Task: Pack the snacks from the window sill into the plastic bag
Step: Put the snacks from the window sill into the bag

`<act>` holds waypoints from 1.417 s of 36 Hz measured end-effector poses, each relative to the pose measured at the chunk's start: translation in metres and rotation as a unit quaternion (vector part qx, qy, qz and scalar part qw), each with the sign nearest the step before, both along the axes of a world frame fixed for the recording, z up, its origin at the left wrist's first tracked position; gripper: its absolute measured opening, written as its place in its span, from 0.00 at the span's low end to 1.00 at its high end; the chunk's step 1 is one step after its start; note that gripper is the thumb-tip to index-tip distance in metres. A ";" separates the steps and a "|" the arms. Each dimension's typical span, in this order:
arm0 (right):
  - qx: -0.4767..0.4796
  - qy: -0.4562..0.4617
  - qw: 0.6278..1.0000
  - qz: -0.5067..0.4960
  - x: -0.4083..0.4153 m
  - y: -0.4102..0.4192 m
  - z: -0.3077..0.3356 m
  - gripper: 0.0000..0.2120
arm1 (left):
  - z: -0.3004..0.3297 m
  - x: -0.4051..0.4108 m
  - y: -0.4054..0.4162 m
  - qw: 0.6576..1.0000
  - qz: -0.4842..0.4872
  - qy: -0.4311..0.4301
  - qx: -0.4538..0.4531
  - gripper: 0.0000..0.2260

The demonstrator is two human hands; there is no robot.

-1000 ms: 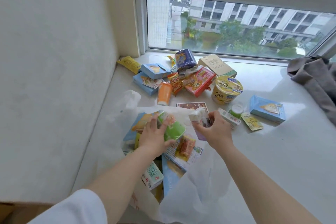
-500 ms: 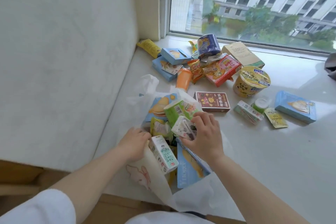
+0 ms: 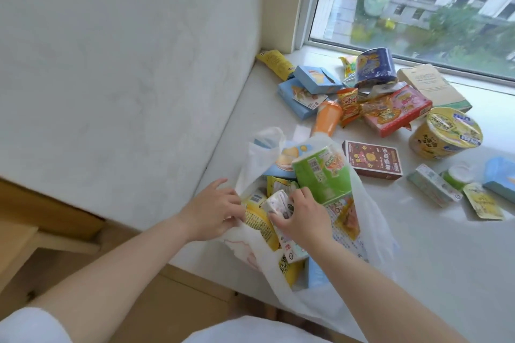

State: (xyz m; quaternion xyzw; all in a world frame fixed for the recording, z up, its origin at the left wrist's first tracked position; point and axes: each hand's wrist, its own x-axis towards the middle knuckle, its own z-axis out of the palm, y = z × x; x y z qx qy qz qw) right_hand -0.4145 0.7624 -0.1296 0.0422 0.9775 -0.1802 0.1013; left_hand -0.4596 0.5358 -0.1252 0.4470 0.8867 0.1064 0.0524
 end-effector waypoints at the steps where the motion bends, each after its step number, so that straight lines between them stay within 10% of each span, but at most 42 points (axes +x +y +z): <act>1: -0.021 -0.017 1.000 0.008 -0.001 -0.005 -0.003 0.28 | 0.000 0.000 -0.006 1.000 0.001 -0.004 0.016 0.08; 9: -0.016 -0.077 0.990 0.118 -0.001 -0.015 -0.017 0.17 | -0.007 -0.003 -0.016 0.998 0.020 -0.054 -0.009 0.10; 17: 0.029 0.080 0.989 0.122 -0.015 0.008 -0.006 0.05 | 0.000 -0.020 0.008 0.993 0.057 -0.103 0.001 0.20; 28: 0.067 0.230 0.971 0.021 -0.048 0.053 0.017 0.02 | 0.028 -0.070 0.101 0.991 0.102 -0.070 0.048 0.09; 51: 0.037 -0.030 0.989 -0.138 -0.186 0.194 -0.013 0.17 | -0.005 -0.222 0.260 0.926 0.305 -0.221 -0.023 0.17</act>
